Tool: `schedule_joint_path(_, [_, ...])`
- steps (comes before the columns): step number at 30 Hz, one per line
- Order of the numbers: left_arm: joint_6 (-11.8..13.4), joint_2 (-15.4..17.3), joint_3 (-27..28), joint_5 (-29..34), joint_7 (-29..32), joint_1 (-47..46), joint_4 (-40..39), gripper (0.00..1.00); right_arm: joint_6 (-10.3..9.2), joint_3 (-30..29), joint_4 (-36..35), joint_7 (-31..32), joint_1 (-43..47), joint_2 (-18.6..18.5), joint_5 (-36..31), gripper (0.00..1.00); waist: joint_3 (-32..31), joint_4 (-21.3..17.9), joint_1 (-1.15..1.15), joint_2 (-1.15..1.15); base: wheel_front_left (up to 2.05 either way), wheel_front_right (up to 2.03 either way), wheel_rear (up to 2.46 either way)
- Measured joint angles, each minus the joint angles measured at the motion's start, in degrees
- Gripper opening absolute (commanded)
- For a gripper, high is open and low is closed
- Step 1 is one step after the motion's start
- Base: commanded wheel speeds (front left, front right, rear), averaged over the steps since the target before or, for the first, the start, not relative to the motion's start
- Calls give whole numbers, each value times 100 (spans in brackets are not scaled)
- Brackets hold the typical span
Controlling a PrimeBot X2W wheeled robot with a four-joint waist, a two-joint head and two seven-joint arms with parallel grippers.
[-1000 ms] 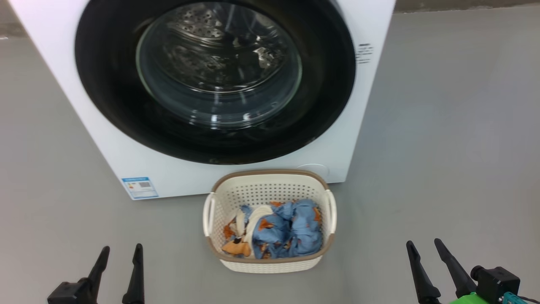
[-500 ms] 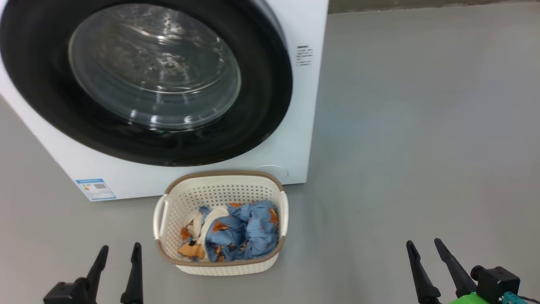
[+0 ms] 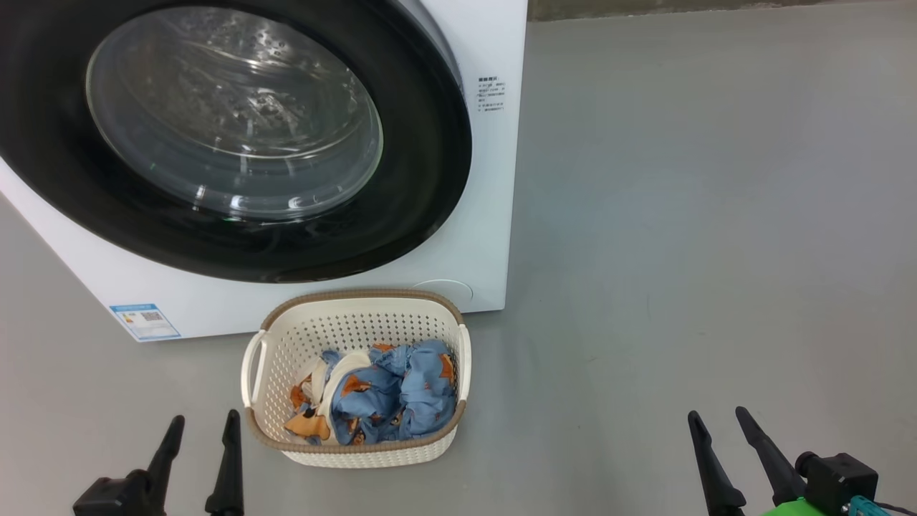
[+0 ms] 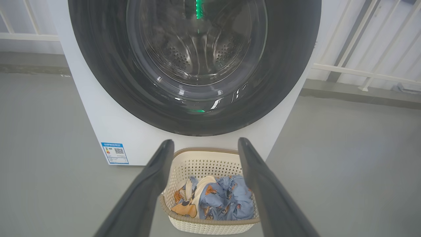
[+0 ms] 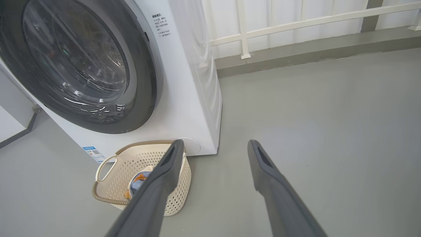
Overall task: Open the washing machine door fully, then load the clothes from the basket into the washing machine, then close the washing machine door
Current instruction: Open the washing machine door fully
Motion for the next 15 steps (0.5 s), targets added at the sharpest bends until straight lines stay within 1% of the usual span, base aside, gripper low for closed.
schedule_joint_path(2, [0,-3,-25,-40,0,-8,-2,100,0,2,22,0,-8,1,-91,100,3,4,0,0,0,0,0])
schedule_joint_path(3, [0,-7,-38,-47,0,-8,-2,100,0,3,27,0,-19,7,-109,47,6,8,0,0,0,0,0])
schedule_joint_path(4, [1,-11,-56,-48,0,-8,-3,100,0,9,34,0,-37,14,-109,35,10,14,0,0,0,0,0])
schedule_joint_path(5, [1,-20,-73,-49,0,-8,-5,100,0,26,46,0,-69,22,-105,35,15,19,0,0,0,0,0])
schedule_joint_path(6, [1,-27,-89,-49,0,-9,-9,100,0,44,52,0,-127,30,-83,0,23,24,0,0,0,0,0])
schedule_joint_path(9, [1,-49,-138,-101,0,-15,-11,100,0,109,14,0,-389,29,-57,0,56,45,0,0,0,0,0])
schedule_joint_path(15, [1,-144,-156,-159,0,-185,-26,100,0,14,-121,-1,-1014,127,363,0,187,143,0,0,0,0,0])
